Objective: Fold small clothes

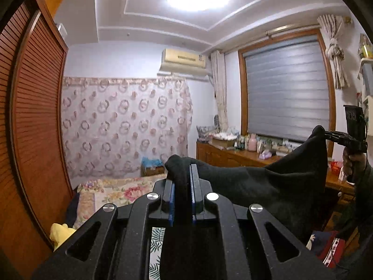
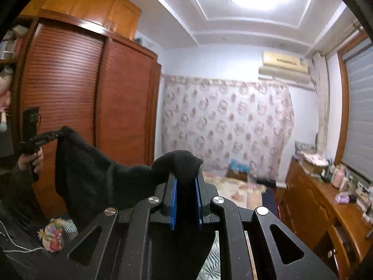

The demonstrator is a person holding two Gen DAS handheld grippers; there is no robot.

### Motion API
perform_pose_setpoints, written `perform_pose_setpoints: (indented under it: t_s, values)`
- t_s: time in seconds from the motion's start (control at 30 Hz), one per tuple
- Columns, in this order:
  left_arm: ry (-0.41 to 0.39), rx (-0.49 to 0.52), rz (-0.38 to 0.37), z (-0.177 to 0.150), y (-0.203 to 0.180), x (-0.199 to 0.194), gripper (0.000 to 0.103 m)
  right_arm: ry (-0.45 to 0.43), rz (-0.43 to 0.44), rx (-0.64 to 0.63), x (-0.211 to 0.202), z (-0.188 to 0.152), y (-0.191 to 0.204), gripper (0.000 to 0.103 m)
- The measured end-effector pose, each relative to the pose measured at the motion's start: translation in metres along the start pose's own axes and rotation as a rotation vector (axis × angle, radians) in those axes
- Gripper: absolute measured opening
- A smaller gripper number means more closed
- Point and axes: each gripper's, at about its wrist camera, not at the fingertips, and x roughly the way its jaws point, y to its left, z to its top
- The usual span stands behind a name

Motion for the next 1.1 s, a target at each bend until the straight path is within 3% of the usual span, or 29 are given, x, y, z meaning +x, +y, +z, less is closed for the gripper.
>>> perform_pose_setpoints:
  t_s: [0.23, 0.37, 0.53, 0.67, 0.77, 0.83, 0.9, 0.93, 1.0, 1.1]
  values:
    - [0.131, 0.010, 0.057, -0.037, 0.009, 0.109, 0.011, 0.168, -0.098, -0.006, 0.095, -0.023, -0.020, 0.013]
    - [0.227, 0.012, 0.104, -0.077, 0.021, 0.184, 0.011, 0.256, -0.139, 0.006, 0.161, -0.044, -0.036, 0.013]
    - [0.355, 0.002, 0.130, -0.126, 0.036, 0.263, 0.011, 0.387, -0.171, 0.006, 0.220, -0.042, -0.032, 0.013]
    - [0.413, 0.013, 0.154, -0.147, 0.034, 0.292, 0.011, 0.444, -0.194, 0.035, 0.256, -0.024, -0.033, 0.013]
    - [0.445, 0.005, 0.176, -0.153, 0.036, 0.304, 0.011, 0.469, -0.212, 0.080, 0.260, -0.016, -0.039, 0.013]
    - [0.471, -0.008, 0.161, -0.157, 0.037, 0.309, 0.016, 0.491, -0.201, 0.121, 0.269, -0.018, -0.052, 0.019]
    - [0.487, -0.009, 0.149, -0.160, 0.033, 0.310, 0.036, 0.510, -0.207, 0.159, 0.274, -0.013, -0.056, 0.031]
    - [0.488, 0.003, 0.143, -0.164, 0.030, 0.306, 0.040, 0.508, -0.210, 0.163, 0.269, -0.020, -0.061, 0.036]
    - [0.498, -0.004, 0.140, -0.169, 0.030, 0.302, 0.055, 0.493, -0.206, 0.171, 0.256, -0.022, -0.060, 0.055]
    - [0.526, -0.050, 0.102, -0.180, 0.030, 0.290, 0.070, 0.495, -0.179, 0.197, 0.224, -0.032, -0.046, 0.059]
